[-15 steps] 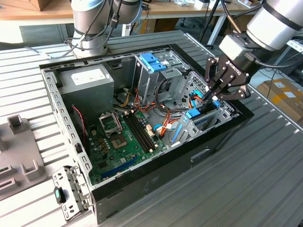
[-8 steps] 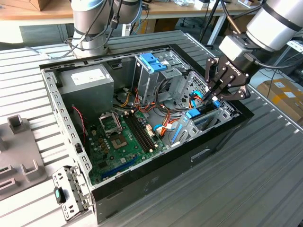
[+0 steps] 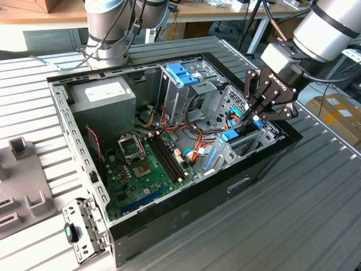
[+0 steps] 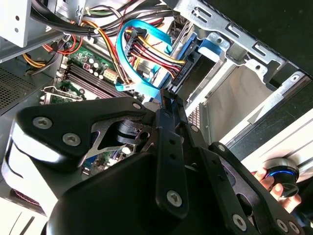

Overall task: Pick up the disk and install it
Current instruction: 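Insert the first disk wire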

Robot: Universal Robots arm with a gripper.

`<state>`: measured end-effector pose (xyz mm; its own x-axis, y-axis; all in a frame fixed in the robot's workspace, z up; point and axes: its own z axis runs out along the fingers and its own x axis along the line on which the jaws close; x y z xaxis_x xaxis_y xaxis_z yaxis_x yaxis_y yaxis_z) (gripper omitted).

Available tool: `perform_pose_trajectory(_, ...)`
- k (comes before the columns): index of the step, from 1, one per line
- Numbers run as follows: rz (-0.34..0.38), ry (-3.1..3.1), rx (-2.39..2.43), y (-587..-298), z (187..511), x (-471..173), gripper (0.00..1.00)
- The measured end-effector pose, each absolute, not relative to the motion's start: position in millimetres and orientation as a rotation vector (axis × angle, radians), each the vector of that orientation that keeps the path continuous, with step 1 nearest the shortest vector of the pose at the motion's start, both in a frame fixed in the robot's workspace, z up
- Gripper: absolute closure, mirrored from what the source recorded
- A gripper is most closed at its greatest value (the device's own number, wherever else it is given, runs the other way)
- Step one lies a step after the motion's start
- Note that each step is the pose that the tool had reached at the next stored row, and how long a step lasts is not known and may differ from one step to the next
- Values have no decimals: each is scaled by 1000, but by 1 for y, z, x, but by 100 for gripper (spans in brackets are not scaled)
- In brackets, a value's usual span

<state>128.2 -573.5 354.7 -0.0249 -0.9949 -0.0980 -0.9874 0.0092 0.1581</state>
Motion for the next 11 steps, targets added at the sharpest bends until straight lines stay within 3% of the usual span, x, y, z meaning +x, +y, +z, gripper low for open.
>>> perform_pose_trajectory(11,-282,-2202,2164,-574,353,130,84)
